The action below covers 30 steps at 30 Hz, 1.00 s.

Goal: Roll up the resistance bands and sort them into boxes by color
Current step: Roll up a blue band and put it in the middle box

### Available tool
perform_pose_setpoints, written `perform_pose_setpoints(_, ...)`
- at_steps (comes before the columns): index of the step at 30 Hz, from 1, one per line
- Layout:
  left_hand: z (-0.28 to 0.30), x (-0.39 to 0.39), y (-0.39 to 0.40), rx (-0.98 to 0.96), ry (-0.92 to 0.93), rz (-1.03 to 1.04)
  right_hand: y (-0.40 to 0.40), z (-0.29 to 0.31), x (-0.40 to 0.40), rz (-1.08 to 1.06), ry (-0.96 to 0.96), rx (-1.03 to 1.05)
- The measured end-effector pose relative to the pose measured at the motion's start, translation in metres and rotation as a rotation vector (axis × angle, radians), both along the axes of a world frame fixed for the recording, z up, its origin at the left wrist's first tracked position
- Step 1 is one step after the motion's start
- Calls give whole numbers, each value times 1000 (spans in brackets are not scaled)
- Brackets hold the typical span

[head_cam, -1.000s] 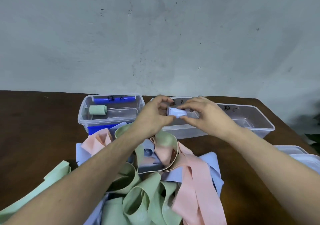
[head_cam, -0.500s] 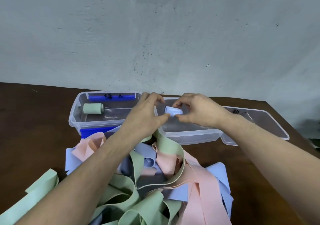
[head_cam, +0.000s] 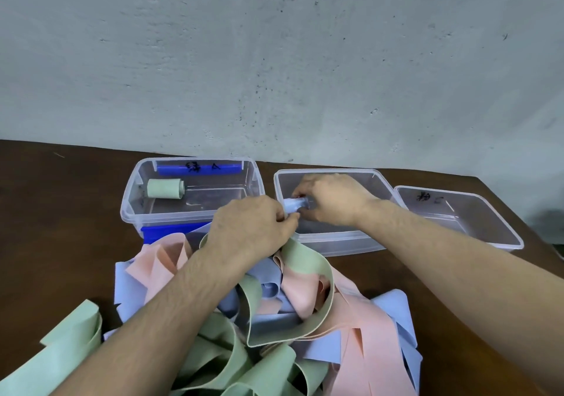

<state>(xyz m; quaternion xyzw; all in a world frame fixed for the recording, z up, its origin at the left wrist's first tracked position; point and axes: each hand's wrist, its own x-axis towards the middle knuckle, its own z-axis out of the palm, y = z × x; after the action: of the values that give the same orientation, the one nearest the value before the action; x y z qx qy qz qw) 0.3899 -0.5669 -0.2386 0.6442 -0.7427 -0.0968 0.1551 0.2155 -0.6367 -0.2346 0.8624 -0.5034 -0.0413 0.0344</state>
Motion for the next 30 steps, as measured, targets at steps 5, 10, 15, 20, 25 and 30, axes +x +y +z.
perform_pose_setpoints(5, -1, 0, -1, -5, 15, -6, -6, -6, 7, -16, 60, -12)
perform_pose_setpoints(10, -3, 0, -2, 5, 33, -25, -9, -10, 10, -54, 47, 20)
perform_pose_setpoints(15, -4, 0, -5, 11, 54, -28, -11, -7, 9, -84, 24, 12)
perform_pose_setpoints(20, -5, -1, -6, 15, 53, -19, -12, -7, 14, -80, 121, -105)
perform_pose_setpoints(25, -5, 0, -9, 31, 61, -34, -15, -8, 16, -89, 145, -85)
perform_pose_setpoints(30, -7, 0, -12, 27, 52, -25, -19, -12, 20, -151, 170, -119)
